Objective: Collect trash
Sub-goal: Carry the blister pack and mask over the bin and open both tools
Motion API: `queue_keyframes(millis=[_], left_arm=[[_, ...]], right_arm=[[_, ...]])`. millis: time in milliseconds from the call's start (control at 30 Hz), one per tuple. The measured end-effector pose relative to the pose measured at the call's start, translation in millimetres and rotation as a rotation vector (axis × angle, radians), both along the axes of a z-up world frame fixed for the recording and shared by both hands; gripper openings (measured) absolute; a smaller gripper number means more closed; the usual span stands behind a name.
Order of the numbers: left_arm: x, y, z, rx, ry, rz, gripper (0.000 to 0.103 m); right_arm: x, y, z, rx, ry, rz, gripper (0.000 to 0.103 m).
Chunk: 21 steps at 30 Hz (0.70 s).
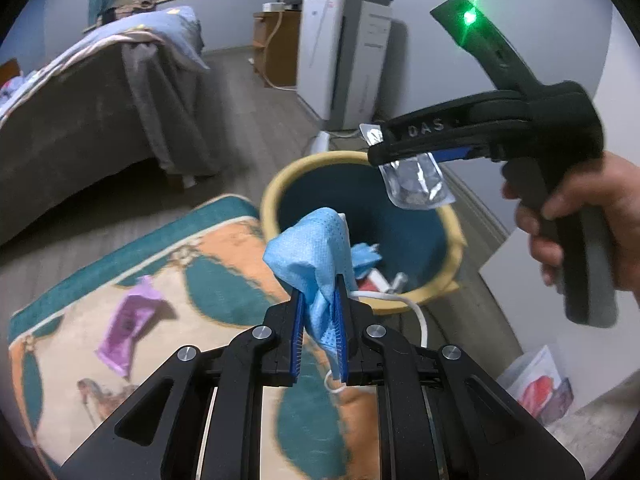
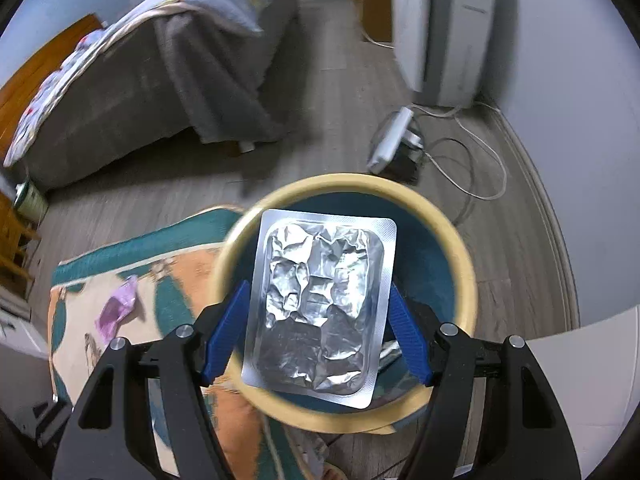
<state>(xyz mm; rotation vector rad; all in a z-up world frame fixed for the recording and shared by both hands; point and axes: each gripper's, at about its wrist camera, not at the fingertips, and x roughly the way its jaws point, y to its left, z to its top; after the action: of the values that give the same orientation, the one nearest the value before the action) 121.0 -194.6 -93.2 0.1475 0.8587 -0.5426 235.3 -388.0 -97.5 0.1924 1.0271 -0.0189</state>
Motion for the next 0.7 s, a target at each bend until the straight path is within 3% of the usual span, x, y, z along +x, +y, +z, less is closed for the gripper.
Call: queue_keyframes(millis=[167, 300, 567, 600, 700], left_arm=[[0, -26, -8, -0.011, 0.053, -0.042, 0.014], [3, -50, -13, 0.017, 0.07, -0.082, 0.014], [42, -73, -6, 0.074, -0.009, -0.075, 0.015], [47, -73, -3, 0.068, -0.029, -0.061, 0.017], [59, -70, 2, 0.053, -0.05, -0.03, 0.041]], right_arm=[[-2, -33, -12, -0.034, 0.018, -0.06, 0.068], [-3, -48, -28, 0.01, 0.059, -0.094, 0.068], [-1, -55, -23, 0.1, 0.017, -0.103, 0.069], [0, -55, -22, 0.113, 0.01, -0.101, 0.069], [0, -53, -20, 0.13, -0.01, -0.097, 0.082]])
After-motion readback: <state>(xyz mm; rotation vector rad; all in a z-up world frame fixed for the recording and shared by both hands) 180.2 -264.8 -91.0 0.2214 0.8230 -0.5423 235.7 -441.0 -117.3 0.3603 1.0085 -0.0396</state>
